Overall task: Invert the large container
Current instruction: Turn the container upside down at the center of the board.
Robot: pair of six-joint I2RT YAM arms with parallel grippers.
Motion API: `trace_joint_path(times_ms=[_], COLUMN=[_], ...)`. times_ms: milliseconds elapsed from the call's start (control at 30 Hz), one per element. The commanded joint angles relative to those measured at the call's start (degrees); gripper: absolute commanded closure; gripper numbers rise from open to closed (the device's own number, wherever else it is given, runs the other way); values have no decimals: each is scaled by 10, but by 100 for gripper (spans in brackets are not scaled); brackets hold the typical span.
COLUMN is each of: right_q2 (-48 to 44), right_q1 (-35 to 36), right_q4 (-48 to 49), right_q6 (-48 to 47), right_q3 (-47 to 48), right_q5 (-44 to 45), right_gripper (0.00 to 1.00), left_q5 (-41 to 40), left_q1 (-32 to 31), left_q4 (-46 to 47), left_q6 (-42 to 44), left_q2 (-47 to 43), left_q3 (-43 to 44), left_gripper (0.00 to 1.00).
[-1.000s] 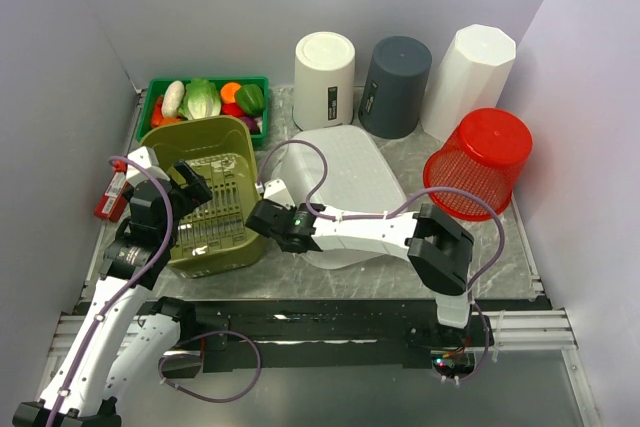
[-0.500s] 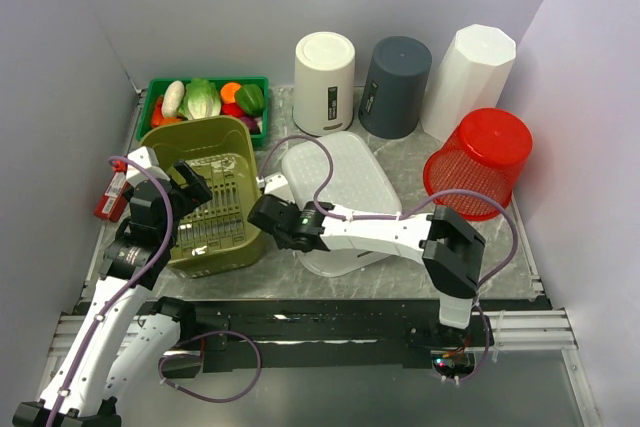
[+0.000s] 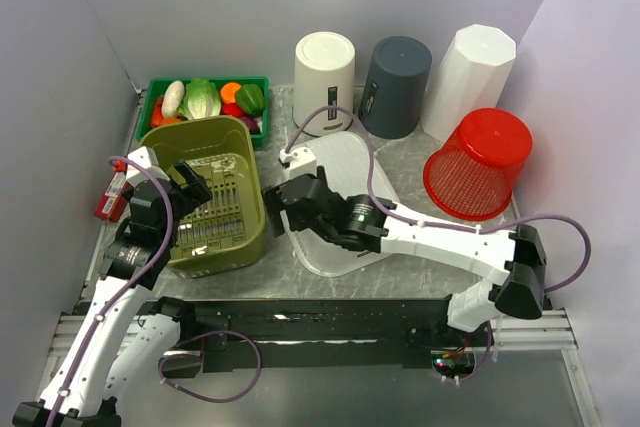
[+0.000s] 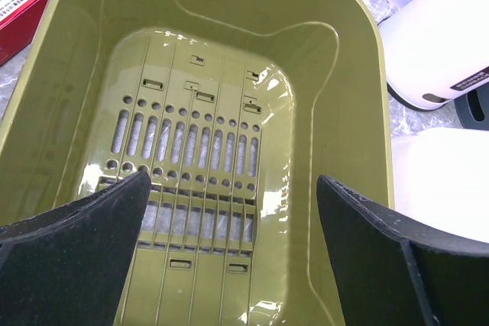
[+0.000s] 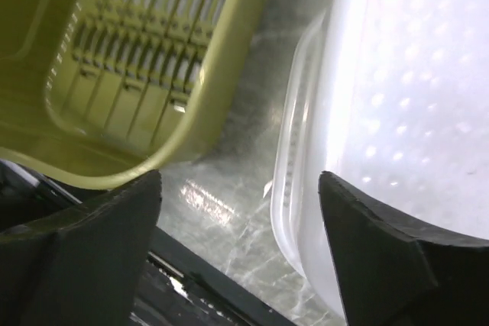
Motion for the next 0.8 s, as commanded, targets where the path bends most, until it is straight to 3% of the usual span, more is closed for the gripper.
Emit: trace_joint_path(times_ms=[0, 167, 400, 567, 767], right_q2=[-12, 14, 22, 59, 164], right_q1=[-5, -32, -99, -113, -130], right_q4=[7, -37, -10, -28, -156], right_q6=[-48, -46, 1, -12, -21], right_q3=[23, 71, 77, 120, 259], right_q5=[44, 49, -108, -89, -75], right_gripper=[6, 0, 0, 0, 0], left_q5=[0, -2, 3, 2, 4], left_q1=[-1, -1, -1, -1, -1], left_q4=[12, 9, 13, 11, 13], left_q6=[3, 1, 4, 2, 4], left_q2=[-1, -1, 0, 6, 6], left_q3=[7, 8, 6, 9, 7], left_gripper=[4, 4, 4, 4, 4])
